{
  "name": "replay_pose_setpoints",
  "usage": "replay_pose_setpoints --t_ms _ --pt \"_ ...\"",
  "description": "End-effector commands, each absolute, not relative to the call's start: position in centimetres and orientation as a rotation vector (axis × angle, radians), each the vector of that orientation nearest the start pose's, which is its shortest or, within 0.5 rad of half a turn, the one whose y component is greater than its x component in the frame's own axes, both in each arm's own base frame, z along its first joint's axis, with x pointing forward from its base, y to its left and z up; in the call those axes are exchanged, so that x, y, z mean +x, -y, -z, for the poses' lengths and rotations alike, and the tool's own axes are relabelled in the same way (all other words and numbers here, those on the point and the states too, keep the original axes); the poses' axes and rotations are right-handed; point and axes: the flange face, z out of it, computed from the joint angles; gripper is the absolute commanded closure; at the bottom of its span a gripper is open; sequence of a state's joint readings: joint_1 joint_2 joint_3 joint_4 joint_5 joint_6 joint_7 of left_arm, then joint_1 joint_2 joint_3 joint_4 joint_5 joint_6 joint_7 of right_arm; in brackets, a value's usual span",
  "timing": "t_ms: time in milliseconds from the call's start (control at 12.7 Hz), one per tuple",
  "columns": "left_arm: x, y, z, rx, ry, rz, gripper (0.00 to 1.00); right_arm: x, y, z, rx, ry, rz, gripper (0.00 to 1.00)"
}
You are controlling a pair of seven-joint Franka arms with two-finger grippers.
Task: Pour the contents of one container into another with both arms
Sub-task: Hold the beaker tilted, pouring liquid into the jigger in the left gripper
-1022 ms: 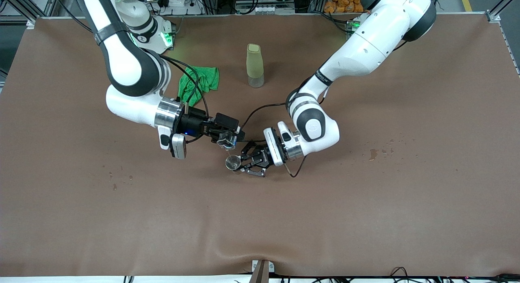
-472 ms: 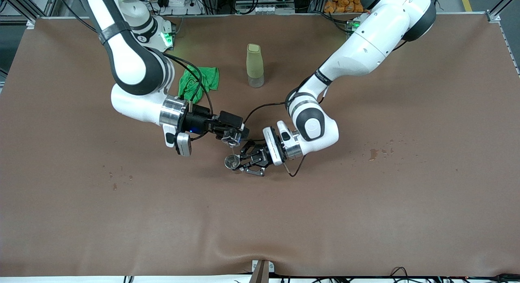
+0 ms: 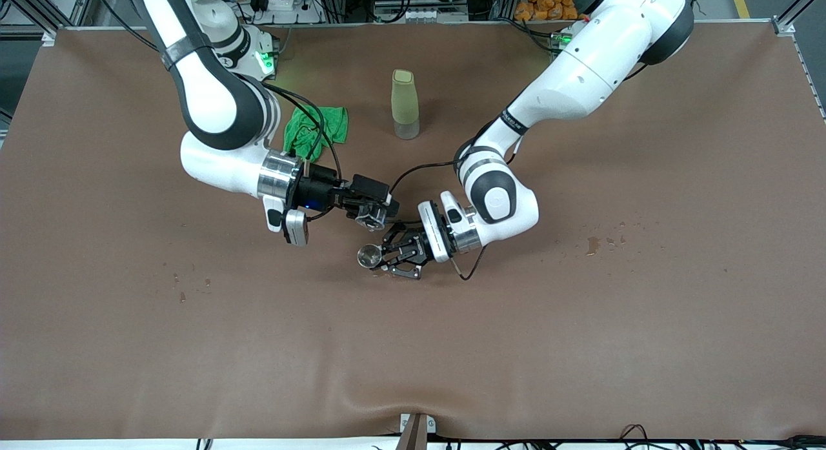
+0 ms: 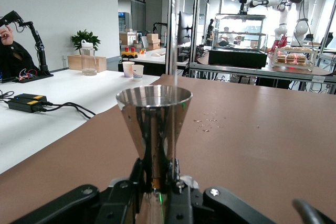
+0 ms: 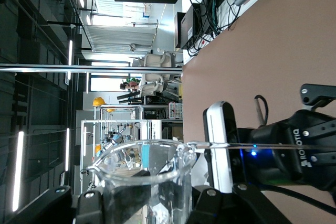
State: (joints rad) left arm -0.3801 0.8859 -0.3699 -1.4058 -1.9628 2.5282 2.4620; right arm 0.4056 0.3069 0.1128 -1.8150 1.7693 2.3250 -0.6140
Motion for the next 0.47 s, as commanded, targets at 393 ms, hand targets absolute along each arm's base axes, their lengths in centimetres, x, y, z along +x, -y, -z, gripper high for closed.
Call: replay_pose_setpoints --t_ms 393 --pt "58.27 44.39 -22.13 1.568 1.148 -1.29 1.0 57.09 -32.77 -41.78 -1.726 -0.236 0.199 1.0"
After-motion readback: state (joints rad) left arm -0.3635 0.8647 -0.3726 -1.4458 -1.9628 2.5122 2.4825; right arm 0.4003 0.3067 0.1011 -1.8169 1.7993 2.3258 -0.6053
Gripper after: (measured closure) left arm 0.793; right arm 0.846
